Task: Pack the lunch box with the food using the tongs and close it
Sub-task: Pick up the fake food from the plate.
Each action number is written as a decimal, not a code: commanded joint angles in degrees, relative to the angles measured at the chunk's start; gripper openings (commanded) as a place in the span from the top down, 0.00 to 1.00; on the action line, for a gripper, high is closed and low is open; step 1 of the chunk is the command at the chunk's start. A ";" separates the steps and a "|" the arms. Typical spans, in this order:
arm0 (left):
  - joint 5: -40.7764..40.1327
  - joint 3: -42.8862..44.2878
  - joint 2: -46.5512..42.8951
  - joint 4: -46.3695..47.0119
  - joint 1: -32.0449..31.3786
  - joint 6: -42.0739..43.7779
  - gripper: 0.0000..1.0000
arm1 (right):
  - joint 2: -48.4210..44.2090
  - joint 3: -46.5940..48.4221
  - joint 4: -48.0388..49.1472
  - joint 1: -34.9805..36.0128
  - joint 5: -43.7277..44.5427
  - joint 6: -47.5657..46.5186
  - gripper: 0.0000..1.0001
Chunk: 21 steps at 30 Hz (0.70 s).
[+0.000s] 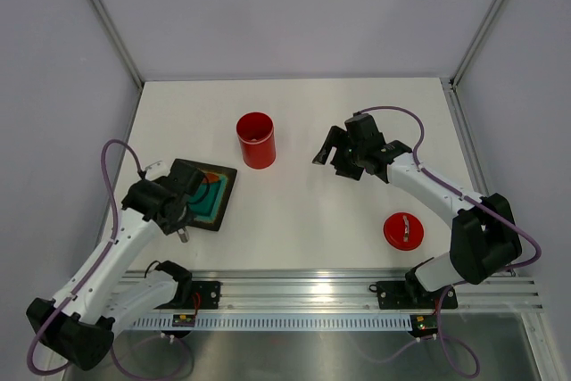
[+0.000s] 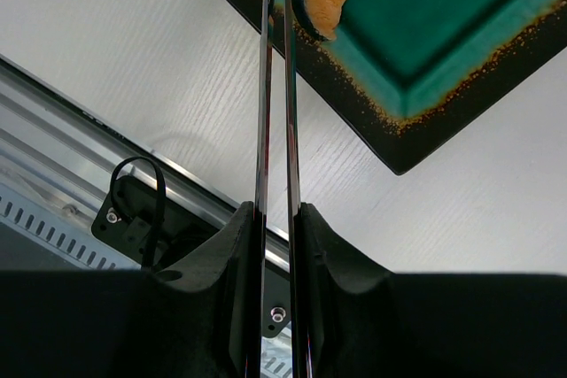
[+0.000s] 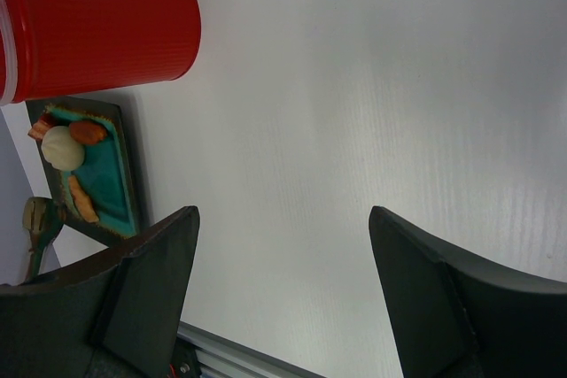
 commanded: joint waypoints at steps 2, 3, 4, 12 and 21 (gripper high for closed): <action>0.29 -0.32 2.81 -10.09 0.25 1.69 0.81 | 0.04 1.32 2.17 -0.39 0.21 -0.10 0.14; 0.56 -0.41 3.16 -9.92 0.25 1.87 0.81 | 0.13 1.32 2.17 -0.39 0.12 -0.10 0.15; 0.82 -0.50 3.34 -9.65 0.25 2.31 0.81 | 0.13 1.32 2.17 -0.39 0.12 -0.10 0.14; 6.09 -0.24 2.46 -5.27 0.25 5.64 0.81 | 0.30 1.15 2.61 -0.39 -0.14 0.07 0.14; 4.70 2.75 3.34 -4.90 0.25 8.11 0.81 | 0.30 1.23 2.44 -0.39 0.03 0.07 0.14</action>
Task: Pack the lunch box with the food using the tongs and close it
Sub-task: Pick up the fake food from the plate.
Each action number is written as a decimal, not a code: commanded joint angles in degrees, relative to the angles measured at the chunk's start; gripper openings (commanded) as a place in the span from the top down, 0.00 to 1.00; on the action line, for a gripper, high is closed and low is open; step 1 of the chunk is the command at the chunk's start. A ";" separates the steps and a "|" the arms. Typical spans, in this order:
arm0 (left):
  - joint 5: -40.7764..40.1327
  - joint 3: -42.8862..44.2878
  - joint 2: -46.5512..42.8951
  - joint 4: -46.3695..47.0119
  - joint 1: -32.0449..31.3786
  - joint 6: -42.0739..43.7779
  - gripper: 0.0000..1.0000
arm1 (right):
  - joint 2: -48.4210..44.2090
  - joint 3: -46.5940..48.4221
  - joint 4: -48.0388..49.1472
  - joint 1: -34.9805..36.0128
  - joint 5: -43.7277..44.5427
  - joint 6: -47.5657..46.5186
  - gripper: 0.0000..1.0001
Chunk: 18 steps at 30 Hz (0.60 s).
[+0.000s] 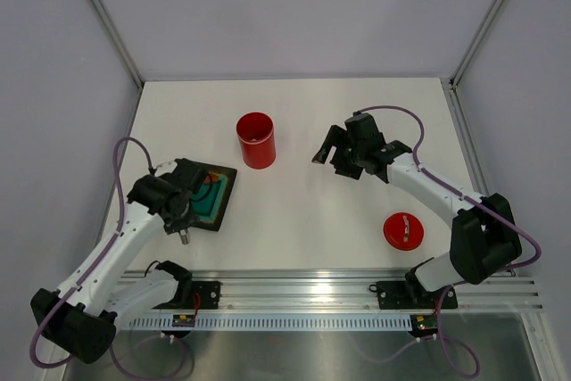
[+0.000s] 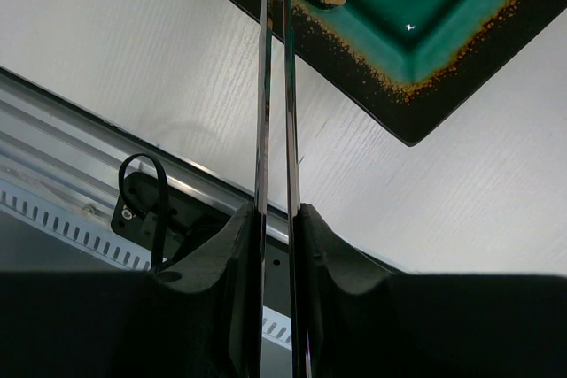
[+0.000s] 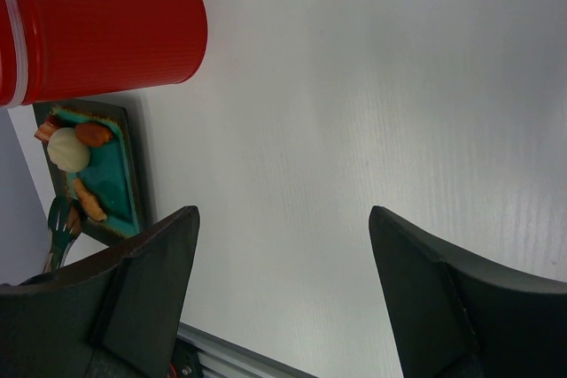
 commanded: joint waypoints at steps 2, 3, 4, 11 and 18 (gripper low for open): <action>0.56 3.12 -0.16 -5.17 0.14 1.58 0.81 | 0.39 1.15 1.58 -0.39 0.06 0.16 0.15; 0.48 3.56 -0.42 -5.08 0.14 1.66 0.81 | 0.48 1.23 1.59 -0.39 -0.03 0.16 0.14; 0.56 3.74 -0.77 -4.73 0.14 1.67 0.81 | 0.48 1.23 1.59 -0.39 -0.03 0.25 0.15; 3.02 5.06 -3.23 -2.97 0.05 0.62 0.77 | 0.48 1.58 1.24 -0.39 -0.12 0.07 0.14; 1.79 6.03 -3.24 -6.22 0.14 -2.11 0.64 | 0.83 1.58 1.32 -0.39 -0.21 -0.10 0.14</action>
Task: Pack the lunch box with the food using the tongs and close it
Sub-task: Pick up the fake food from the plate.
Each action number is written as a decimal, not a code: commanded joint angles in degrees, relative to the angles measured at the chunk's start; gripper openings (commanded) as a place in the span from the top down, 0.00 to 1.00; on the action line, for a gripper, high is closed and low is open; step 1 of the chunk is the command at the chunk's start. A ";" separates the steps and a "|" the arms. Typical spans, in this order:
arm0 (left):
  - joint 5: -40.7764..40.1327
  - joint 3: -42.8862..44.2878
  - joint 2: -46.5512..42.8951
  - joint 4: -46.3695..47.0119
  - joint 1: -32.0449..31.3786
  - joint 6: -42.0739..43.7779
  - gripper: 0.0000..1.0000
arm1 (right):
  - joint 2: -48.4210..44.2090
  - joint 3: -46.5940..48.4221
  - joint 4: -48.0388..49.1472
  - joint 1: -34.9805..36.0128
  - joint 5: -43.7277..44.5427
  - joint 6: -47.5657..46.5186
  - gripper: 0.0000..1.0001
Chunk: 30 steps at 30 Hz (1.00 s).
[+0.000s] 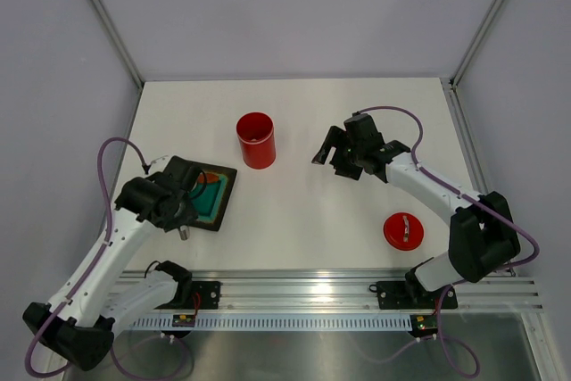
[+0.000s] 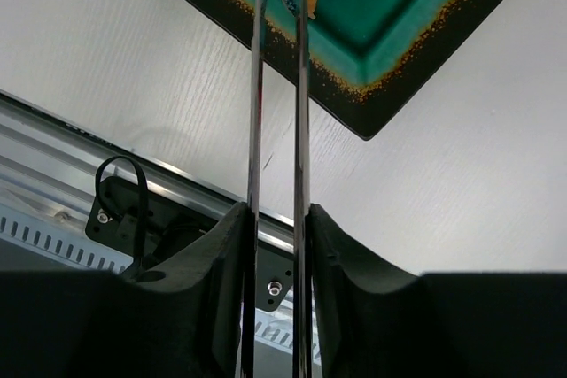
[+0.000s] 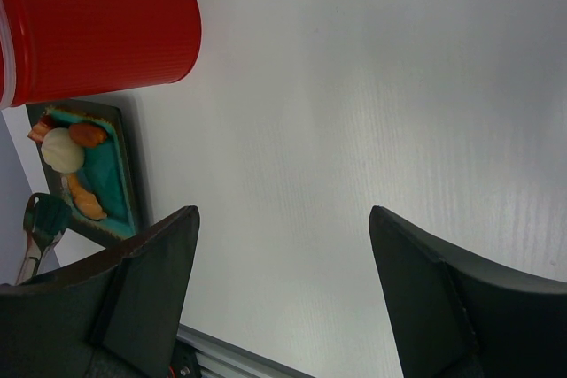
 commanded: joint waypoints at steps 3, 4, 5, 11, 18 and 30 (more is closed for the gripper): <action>-0.24 1.13 -0.04 -5.88 0.14 -1.79 0.62 | 0.44 1.85 1.32 -0.39 -0.36 -0.10 0.14; 0.19 0.95 0.04 -5.61 0.14 -1.61 0.61 | 0.53 1.85 1.41 -0.39 -0.54 -0.10 0.15; 0.37 0.86 -0.04 -5.26 0.14 -1.61 0.61 | 0.61 1.94 1.32 -0.39 -0.45 -0.28 0.14; 0.64 1.13 0.57 -4.38 0.05 -0.82 0.54 | 0.53 2.11 1.15 -0.39 -0.45 -0.54 0.15; 0.20 0.07 1.89 -4.29 0.05 -0.03 0.50 | 0.62 1.85 1.41 -0.39 -0.45 -0.37 0.14; 1.43 -3.00 3.21 -2.01 0.14 1.55 0.51 | 0.62 1.32 1.59 -0.39 -0.19 -0.37 0.15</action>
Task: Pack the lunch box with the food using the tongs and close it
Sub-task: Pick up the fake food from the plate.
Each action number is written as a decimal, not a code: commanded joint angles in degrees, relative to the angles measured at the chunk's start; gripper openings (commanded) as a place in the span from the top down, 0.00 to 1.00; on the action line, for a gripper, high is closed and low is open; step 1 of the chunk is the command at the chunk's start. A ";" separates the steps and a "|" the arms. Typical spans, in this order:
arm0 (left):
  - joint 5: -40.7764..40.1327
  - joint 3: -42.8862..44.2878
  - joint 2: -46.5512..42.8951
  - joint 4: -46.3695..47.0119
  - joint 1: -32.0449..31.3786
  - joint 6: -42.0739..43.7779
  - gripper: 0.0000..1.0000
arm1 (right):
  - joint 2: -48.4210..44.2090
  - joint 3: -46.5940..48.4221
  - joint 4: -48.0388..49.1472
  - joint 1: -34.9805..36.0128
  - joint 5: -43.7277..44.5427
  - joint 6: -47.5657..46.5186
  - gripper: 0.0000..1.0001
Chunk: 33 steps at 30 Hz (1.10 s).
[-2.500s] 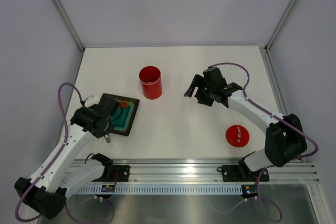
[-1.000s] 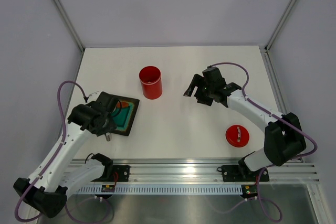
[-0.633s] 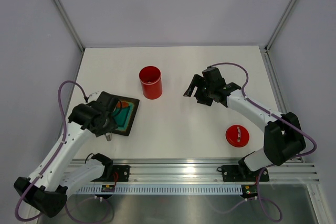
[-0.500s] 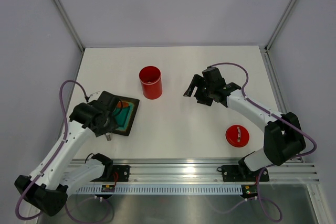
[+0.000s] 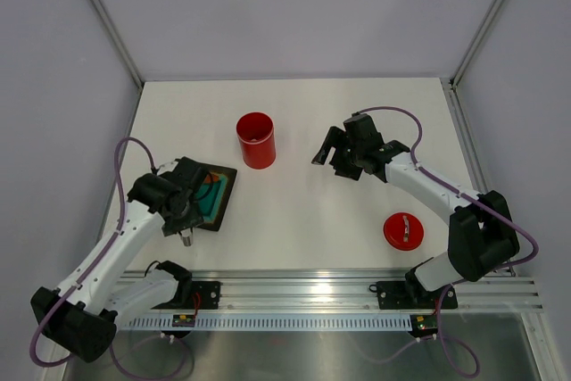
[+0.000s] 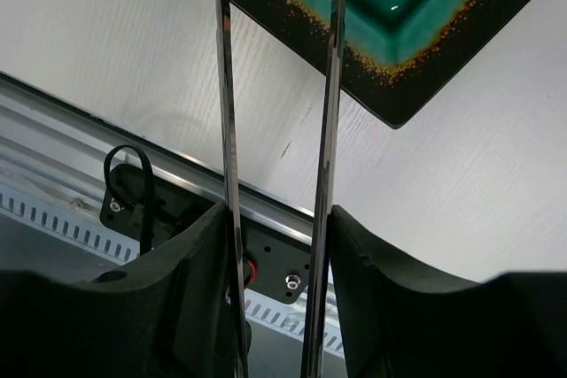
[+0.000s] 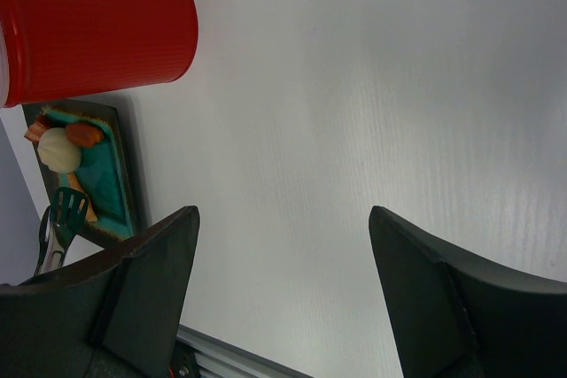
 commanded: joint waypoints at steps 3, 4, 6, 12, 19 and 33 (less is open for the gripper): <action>0.05 0.03 0.15 -2.18 0.14 0.94 0.52 | 0.16 1.23 1.76 -0.39 -0.01 -0.26 0.14; -0.04 0.03 0.50 -2.18 0.05 1.03 0.52 | 0.24 1.23 1.76 -0.39 -0.10 -0.17 0.15; -0.04 0.03 0.76 -2.18 0.14 1.12 0.54 | 0.24 1.23 1.85 -0.39 -0.01 -0.26 0.14; 0.23 0.30 1.29 -1.48 0.14 1.56 0.56 | 0.16 1.15 1.85 -0.39 -0.01 -0.26 0.14; 0.14 0.12 1.56 -1.13 0.14 1.65 0.67 | 0.42 0.97 2.02 -0.39 0.08 -0.17 0.14; -1.36 7.06 0.33 -4.99 0.14 1.29 0.97 | 0.68 1.15 2.11 -0.30 -0.19 -0.08 0.14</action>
